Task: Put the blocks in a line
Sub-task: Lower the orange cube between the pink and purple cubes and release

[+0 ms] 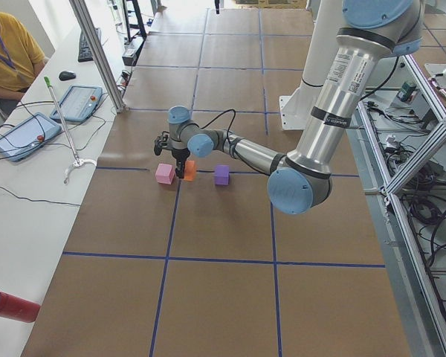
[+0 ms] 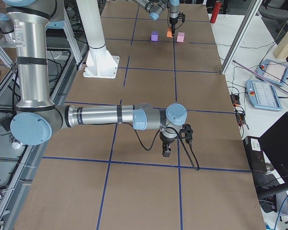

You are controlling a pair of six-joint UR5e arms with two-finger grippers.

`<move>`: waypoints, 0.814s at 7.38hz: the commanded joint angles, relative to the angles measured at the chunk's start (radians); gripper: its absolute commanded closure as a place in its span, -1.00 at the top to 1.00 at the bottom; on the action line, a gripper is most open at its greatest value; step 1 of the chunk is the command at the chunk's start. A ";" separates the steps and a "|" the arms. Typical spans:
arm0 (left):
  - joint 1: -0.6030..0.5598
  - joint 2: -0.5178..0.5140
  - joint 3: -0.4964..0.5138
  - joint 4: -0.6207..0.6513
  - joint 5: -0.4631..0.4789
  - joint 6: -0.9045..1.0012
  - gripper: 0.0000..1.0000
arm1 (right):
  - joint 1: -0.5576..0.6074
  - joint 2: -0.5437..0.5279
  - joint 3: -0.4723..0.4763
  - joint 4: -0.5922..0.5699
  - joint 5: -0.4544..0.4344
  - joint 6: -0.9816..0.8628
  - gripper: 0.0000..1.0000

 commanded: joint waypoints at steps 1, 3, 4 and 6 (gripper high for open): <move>0.023 0.000 0.006 0.000 0.000 0.001 -0.17 | 0.000 0.000 0.001 0.000 0.000 0.000 1.00; 0.027 0.000 0.012 0.000 -0.002 0.001 0.84 | 0.000 0.000 -0.001 0.000 0.000 0.000 1.00; 0.025 0.003 0.012 0.001 -0.002 0.000 1.00 | 0.000 0.000 -0.001 0.000 0.000 0.000 1.00; 0.011 0.012 -0.004 0.007 -0.003 0.018 1.00 | 0.000 0.000 0.001 0.000 0.000 0.000 1.00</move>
